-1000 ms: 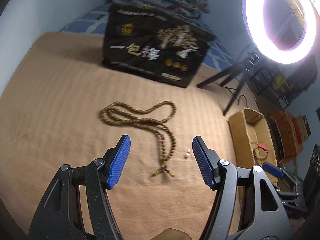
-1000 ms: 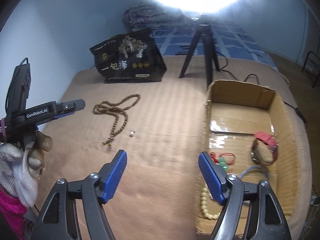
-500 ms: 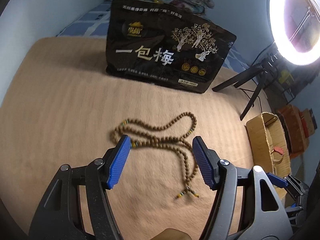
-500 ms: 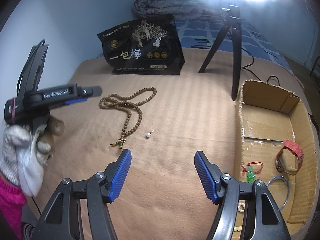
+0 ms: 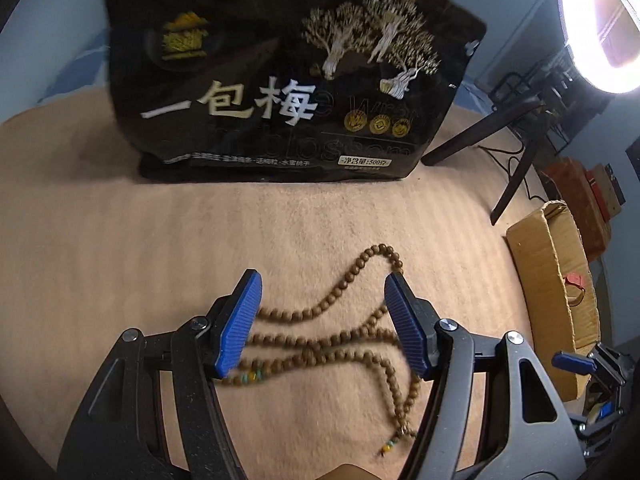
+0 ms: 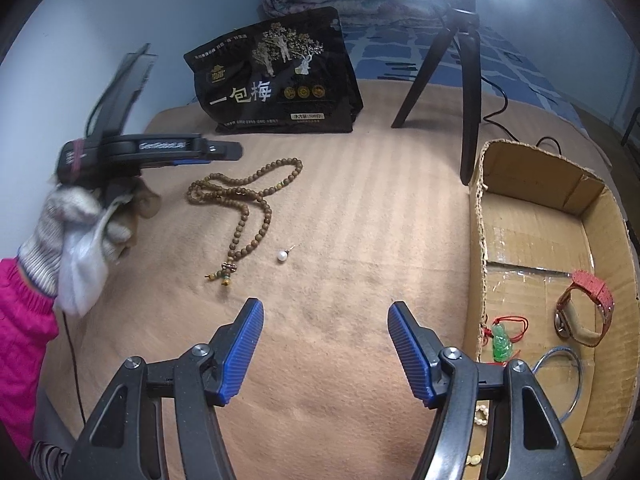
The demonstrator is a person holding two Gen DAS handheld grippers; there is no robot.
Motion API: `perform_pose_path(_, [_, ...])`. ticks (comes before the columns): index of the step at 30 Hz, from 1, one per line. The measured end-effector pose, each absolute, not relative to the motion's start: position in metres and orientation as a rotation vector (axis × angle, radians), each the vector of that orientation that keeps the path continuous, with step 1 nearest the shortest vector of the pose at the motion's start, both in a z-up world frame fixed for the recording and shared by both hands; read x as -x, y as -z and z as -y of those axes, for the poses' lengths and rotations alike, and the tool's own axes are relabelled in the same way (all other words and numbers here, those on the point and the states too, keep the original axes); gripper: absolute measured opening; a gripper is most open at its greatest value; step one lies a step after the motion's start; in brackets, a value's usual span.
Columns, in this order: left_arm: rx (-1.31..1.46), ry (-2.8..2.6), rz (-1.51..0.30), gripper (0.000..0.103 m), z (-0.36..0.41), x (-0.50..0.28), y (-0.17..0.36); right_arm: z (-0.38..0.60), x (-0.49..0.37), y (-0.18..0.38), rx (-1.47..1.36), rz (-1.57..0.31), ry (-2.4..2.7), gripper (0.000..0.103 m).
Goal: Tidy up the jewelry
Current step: 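Move the left tool to the wooden bead necklace and the right tool to the other pearl earring, then close the left tool on the bead necklace while the right tool grasps the pearl earring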
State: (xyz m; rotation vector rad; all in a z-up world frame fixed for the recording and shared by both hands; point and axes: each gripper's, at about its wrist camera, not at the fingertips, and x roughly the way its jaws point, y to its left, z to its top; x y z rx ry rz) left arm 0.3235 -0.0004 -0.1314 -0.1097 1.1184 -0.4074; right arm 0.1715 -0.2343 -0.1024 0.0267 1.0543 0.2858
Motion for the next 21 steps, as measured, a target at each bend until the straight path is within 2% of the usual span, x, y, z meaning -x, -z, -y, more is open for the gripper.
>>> perform_pose_path(8, [0.114,0.444,-1.215,0.054,0.004,-0.344,0.159,0.224,-0.170,0.106,0.001,-1.064,-0.300,0.068])
perform_pose_path(21, [0.212,0.532,-1.255,0.054,-0.034,-0.315,0.160,0.222,-0.179,0.117,-0.010,-1.079,-0.287,0.068])
